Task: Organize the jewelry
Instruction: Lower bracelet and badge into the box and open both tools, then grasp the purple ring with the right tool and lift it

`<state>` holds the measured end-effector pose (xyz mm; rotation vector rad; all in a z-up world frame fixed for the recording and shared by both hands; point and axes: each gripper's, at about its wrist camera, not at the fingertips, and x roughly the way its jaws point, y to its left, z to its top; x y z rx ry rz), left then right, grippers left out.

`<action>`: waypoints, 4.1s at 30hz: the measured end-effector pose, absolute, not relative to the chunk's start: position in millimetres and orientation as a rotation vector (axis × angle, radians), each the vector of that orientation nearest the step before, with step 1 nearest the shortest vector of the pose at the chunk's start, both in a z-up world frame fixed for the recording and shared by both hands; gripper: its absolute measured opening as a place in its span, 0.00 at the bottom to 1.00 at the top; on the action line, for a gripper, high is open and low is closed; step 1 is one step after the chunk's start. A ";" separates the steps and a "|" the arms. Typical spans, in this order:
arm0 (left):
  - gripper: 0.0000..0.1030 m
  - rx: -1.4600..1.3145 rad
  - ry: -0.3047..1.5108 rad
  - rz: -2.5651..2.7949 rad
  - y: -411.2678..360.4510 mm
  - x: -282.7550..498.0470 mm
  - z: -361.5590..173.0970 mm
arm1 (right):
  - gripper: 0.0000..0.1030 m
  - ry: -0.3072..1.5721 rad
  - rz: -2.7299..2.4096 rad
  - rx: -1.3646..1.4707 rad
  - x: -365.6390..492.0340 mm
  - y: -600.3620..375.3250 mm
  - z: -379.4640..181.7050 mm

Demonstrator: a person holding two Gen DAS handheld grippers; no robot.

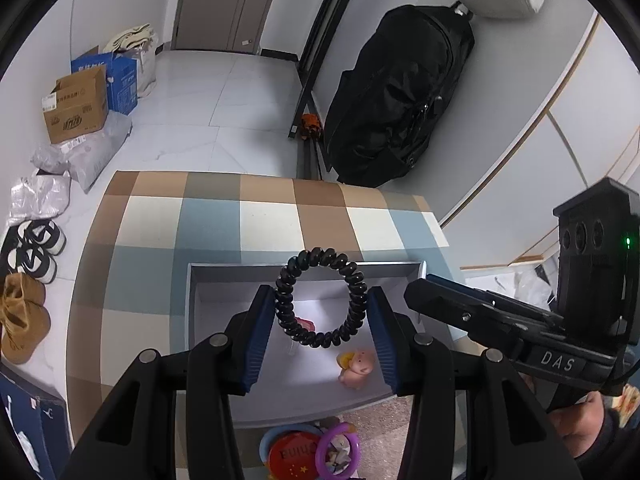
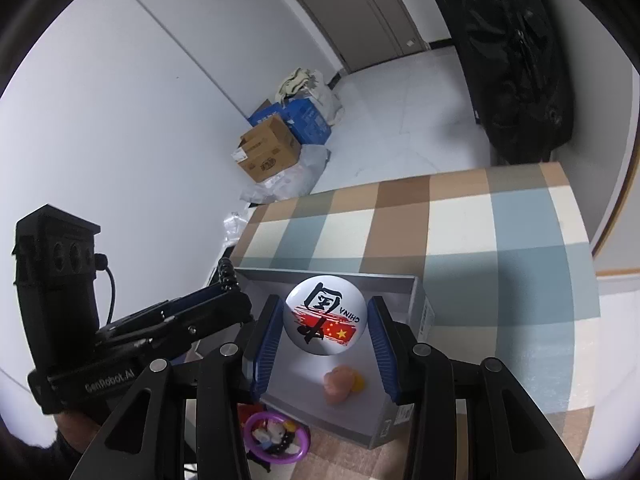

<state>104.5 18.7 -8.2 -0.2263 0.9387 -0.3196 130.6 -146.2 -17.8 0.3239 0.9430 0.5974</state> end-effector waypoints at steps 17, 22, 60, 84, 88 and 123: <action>0.45 -0.275 0.975 -0.302 18.6 116.0 -15.3 | 0.42 0.974 0.579 0.358 138.0 -141.3 -24.2; 0.65 -0.299 0.969 -0.292 22.4 115.8 -14.3 | 0.50 0.950 0.564 0.386 137.3 -148.0 -19.3; 0.86 -0.329 0.839 -0.147 75.7 49.1 -8.2 | 0.82 0.893 0.625 0.353 72.3 -151.9 -9.1; 0.86 -0.379 0.914 -0.138 90.5 36.6 -23.2 | 0.64 1.051 0.751 0.059 41.5 -80.8 -52.2; 0.86 -0.382 0.923 -0.132 93.2 36.4 -24.9 | 0.64 1.062 0.726 0.038 46.4 -75.7 -57.5; 0.86 -0.372 1.089 -0.241 74.7 34.2 -50.5 | 0.22 1.077 0.709 -0.005 49.0 -78.7 -58.6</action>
